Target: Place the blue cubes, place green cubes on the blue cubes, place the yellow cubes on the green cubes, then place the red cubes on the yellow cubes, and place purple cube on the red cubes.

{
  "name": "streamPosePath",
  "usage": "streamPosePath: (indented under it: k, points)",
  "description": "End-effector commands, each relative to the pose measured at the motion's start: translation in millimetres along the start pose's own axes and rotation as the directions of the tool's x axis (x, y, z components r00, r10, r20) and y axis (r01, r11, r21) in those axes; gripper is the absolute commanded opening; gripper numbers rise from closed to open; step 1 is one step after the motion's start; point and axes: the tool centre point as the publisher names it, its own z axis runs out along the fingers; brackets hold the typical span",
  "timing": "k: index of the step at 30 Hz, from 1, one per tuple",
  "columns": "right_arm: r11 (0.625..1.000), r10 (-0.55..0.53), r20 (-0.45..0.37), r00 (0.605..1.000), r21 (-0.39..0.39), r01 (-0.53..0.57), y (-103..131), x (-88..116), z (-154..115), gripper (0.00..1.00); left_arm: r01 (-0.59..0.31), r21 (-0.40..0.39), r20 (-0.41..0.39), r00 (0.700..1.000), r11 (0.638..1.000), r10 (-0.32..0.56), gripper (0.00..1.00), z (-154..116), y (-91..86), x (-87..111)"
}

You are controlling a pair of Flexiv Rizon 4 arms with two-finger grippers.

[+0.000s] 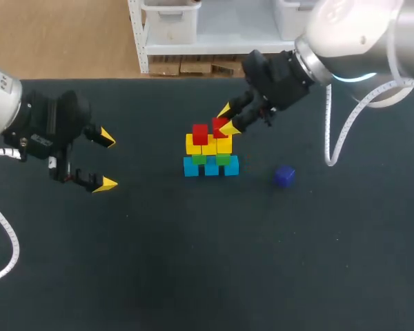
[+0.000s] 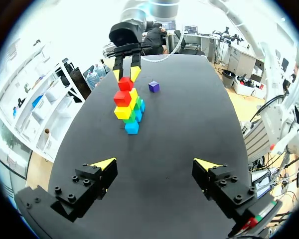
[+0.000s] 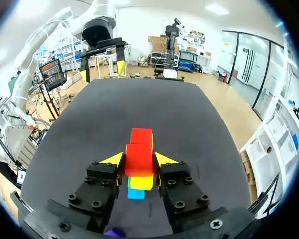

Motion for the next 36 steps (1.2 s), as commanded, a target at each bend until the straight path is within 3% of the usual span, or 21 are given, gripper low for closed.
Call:
streamPosePath:
  k: [1, 36]
  points:
    - [1.0, 0.002, -0.002, 1.0, -0.005, -0.002, -2.6, -0.3, 1.9, 0.0, -0.003, -0.002, 0.008, 1.0, 1.0, 0.003, 1.0, -0.2, -1.0, 2.6]
    - [1.0, 0.006, -0.021, 1.0, -0.018, -0.006, -2.7, 0.5, 10.7, 0.0, -0.003, -0.002, 0.008, 1.0, 1.0, 0.003, 1.0, -0.2, -1.0, 2.6]
